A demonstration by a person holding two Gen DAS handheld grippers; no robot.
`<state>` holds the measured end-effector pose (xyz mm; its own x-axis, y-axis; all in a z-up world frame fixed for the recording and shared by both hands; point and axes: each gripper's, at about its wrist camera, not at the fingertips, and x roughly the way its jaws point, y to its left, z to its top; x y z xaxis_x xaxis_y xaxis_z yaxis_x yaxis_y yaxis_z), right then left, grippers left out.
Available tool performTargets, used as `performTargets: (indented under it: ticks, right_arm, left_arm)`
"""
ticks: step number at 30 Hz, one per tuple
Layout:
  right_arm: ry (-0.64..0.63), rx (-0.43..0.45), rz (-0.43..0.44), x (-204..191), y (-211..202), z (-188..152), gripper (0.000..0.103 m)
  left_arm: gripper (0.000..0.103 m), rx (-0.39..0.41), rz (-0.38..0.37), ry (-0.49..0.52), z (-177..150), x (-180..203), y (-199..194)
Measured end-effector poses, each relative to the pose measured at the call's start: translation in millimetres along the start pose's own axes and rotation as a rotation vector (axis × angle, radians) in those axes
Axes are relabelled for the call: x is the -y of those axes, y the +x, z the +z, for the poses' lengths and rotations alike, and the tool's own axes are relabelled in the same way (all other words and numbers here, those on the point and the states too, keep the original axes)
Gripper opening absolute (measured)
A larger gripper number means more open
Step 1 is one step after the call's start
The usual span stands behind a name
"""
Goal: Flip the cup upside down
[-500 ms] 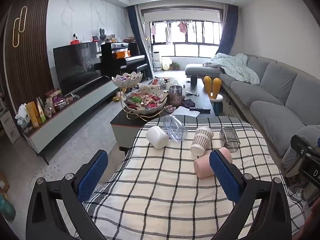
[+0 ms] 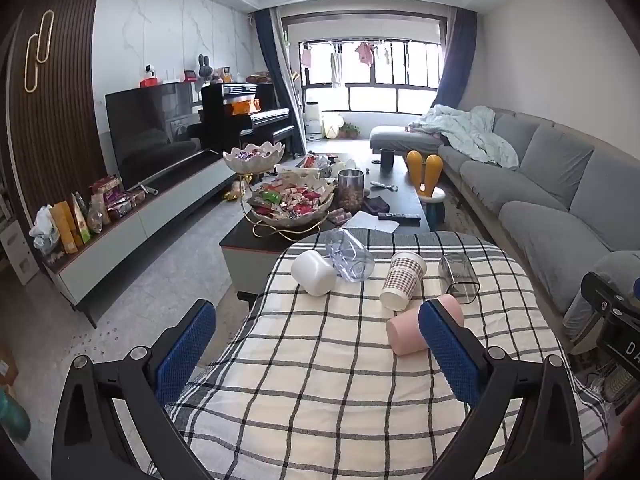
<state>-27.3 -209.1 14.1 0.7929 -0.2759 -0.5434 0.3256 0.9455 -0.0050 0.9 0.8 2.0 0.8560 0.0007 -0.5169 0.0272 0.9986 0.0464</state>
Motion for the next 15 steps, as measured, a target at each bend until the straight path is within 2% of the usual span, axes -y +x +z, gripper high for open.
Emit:
performTargets:
  ticks: [15]
  right_arm:
    - [0.004,-0.004,0.002,0.4,1.0,-0.5,0.099]
  left_arm:
    - [0.103,0.001,0.003,0.001,-6.9,-1.2,5.0]
